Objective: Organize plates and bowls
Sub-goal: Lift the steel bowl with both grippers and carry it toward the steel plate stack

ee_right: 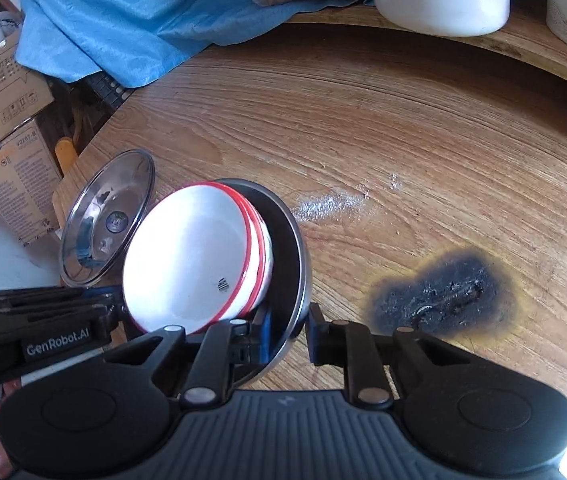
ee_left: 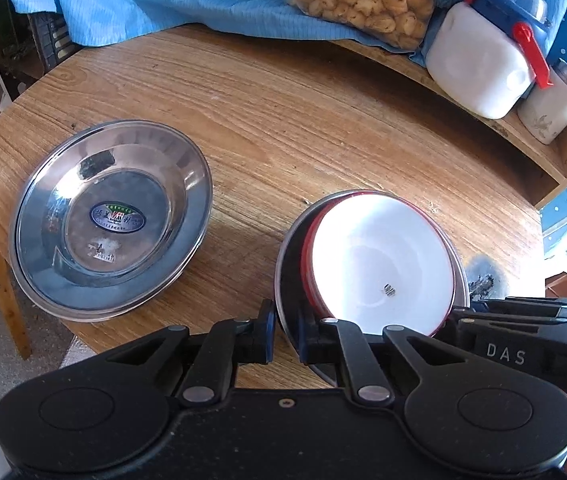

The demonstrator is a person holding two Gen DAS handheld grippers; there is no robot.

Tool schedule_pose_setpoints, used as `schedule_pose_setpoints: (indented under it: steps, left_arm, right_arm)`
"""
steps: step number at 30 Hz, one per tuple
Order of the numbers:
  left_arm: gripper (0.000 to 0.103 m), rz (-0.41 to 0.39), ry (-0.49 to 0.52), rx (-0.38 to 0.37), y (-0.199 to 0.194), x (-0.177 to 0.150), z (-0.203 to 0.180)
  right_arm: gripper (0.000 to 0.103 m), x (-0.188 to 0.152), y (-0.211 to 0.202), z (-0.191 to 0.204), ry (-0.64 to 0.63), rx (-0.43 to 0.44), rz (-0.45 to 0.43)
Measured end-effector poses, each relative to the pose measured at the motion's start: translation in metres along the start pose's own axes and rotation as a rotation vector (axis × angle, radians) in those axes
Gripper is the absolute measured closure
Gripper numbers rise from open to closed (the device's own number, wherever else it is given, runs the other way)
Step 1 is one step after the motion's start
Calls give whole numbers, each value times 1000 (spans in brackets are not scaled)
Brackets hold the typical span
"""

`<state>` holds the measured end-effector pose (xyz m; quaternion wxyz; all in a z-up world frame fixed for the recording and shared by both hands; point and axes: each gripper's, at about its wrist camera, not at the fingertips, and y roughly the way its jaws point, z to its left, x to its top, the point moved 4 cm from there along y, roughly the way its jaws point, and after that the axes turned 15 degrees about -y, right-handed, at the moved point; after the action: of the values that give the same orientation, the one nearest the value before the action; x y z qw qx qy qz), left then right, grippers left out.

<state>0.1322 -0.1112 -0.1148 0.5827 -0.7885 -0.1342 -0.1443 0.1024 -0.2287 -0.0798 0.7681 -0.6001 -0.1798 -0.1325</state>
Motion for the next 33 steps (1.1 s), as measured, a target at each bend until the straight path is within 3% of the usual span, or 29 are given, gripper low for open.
schedule_pose_setpoints:
  steps: [20, 33]
  left_arm:
    - [93, -44, 66, -125, -14, -15, -48]
    - [93, -56, 61, -138, -19, -44, -72]
  right_arm:
    - [83, -26, -52, -38, 53, -43, -60]
    - [83, -45, -80, -52, 23, -58, -77]
